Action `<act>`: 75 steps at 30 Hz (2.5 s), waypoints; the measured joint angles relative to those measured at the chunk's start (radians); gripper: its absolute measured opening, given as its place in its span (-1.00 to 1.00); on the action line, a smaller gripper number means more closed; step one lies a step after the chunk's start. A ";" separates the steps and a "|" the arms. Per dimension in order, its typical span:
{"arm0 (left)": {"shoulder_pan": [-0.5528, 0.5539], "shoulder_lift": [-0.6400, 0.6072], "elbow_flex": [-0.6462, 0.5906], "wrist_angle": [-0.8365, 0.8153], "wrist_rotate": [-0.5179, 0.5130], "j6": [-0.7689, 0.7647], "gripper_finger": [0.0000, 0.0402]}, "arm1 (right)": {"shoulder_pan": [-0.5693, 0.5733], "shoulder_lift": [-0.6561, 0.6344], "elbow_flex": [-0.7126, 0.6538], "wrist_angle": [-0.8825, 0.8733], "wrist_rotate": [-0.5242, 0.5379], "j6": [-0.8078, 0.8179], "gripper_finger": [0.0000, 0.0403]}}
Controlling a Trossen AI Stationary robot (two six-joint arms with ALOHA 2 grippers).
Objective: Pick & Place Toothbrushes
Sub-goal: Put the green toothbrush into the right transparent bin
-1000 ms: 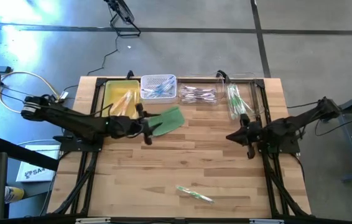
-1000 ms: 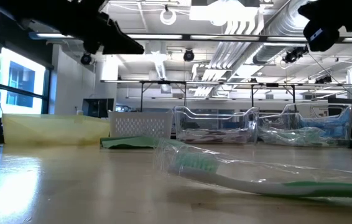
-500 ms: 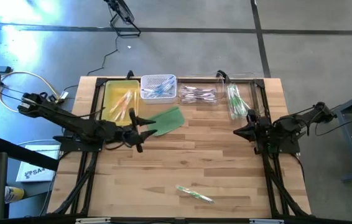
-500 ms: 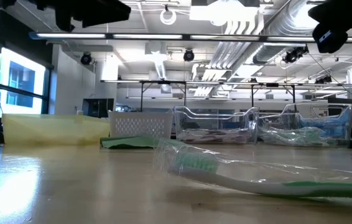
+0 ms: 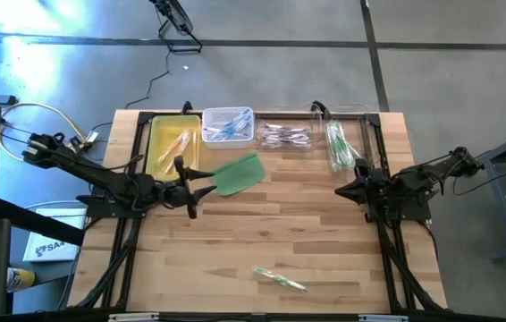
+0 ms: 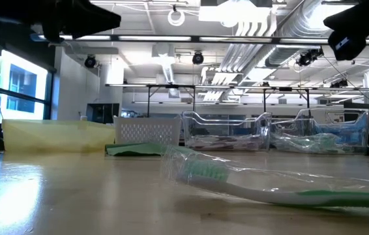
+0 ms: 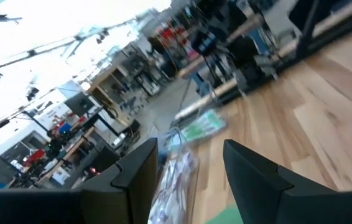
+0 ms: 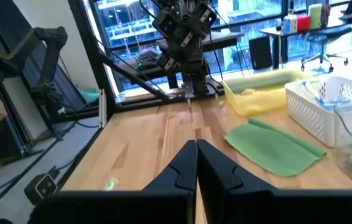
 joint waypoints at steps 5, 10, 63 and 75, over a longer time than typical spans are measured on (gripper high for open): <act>0.000 -0.001 -0.115 0.207 0.009 0.000 -0.12 | 0.000 0.000 0.000 -0.007 -0.001 0.029 -0.99; 0.000 -0.002 -0.127 0.212 0.012 -0.003 -0.12 | 0.000 0.000 0.000 -0.007 0.003 0.029 -0.99; 0.000 -0.001 -0.127 0.060 0.101 -0.314 -0.12 | 0.000 0.124 0.002 0.122 -0.082 0.024 -0.99; 0.000 -0.001 -0.127 0.060 0.100 -0.314 -0.12 | 0.000 0.485 0.045 0.188 -0.072 0.130 -0.99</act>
